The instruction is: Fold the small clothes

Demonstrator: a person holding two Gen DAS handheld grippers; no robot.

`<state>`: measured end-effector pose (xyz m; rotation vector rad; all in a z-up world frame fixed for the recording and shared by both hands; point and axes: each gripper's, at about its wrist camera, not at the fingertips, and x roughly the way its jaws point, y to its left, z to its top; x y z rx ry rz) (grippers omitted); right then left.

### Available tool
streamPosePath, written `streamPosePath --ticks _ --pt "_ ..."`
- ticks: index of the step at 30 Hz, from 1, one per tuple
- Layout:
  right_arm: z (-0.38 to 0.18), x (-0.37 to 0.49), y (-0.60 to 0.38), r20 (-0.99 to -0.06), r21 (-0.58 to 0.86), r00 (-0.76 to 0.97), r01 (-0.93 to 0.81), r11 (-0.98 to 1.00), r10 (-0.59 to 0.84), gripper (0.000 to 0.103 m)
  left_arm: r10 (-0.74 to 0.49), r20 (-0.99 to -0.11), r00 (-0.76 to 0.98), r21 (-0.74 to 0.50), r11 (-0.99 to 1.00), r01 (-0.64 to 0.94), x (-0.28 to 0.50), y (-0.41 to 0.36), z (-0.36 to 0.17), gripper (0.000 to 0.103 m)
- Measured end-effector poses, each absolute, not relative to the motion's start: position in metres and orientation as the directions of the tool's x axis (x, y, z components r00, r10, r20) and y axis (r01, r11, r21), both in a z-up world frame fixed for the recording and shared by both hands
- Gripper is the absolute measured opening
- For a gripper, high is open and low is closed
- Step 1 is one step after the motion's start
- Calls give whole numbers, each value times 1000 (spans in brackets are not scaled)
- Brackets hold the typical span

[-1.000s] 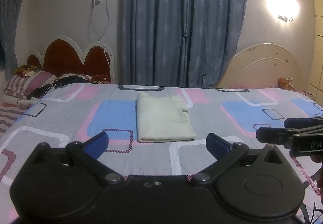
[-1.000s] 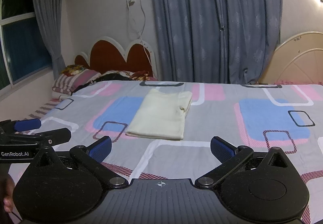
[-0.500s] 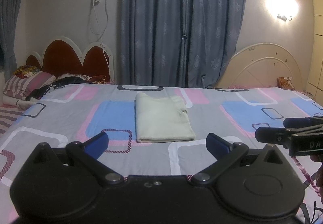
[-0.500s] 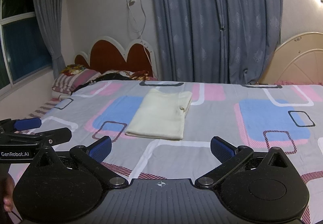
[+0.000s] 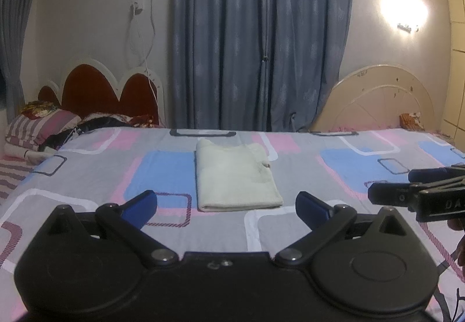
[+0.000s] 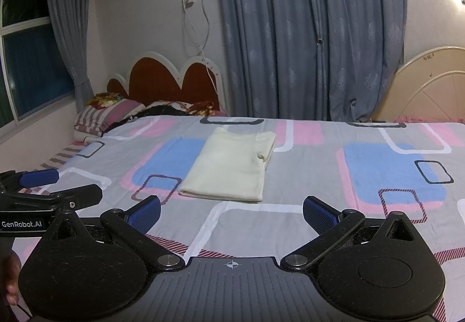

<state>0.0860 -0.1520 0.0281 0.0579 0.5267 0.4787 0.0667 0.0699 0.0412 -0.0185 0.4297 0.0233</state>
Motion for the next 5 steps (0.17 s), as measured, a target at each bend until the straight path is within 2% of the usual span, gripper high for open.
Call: streamPosePath --ticks 5 --pt "28 89 -154 -471 171 756 -428 888 455 103 4 -418 908 -16 1000 -12 68 69 42 102"
